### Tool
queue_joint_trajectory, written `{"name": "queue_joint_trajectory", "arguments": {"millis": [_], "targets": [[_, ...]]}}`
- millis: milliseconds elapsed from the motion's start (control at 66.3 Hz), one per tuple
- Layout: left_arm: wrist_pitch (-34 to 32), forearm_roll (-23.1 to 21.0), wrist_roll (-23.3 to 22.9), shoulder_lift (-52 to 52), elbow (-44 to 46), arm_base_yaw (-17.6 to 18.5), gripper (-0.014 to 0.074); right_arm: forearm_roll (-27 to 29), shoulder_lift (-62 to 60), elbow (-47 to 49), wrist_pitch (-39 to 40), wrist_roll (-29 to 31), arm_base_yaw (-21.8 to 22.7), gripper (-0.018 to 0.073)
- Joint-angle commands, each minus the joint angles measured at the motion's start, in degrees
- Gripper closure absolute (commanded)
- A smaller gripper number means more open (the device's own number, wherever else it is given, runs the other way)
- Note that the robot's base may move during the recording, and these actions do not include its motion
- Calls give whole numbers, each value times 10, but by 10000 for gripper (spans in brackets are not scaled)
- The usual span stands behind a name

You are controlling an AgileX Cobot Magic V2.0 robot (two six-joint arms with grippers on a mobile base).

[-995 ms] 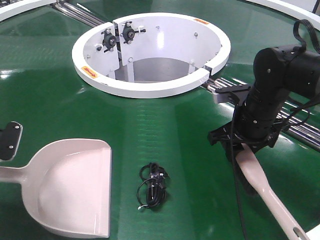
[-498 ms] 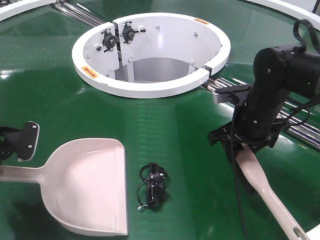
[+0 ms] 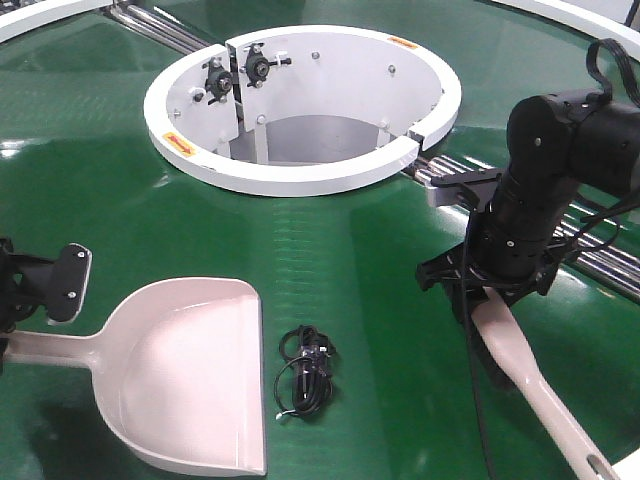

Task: Clean and inspect green conveyor with broom and dustpan
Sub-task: 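Slide the dustpan with the left gripper up against the black cable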

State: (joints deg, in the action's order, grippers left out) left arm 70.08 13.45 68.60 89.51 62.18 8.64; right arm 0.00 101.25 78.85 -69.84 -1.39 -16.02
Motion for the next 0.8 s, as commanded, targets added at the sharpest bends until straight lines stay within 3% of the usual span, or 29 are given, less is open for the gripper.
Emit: {"name": "queue_joint_trajectory", "arguments": {"millis": [0,784], "targets": [[13,-4,-4,-17,17,9,619,0,-28,15,-28,2,2,569],[13,-37,-33,49,82,68,619,0,-28,15,-28,1,2,569]]}}
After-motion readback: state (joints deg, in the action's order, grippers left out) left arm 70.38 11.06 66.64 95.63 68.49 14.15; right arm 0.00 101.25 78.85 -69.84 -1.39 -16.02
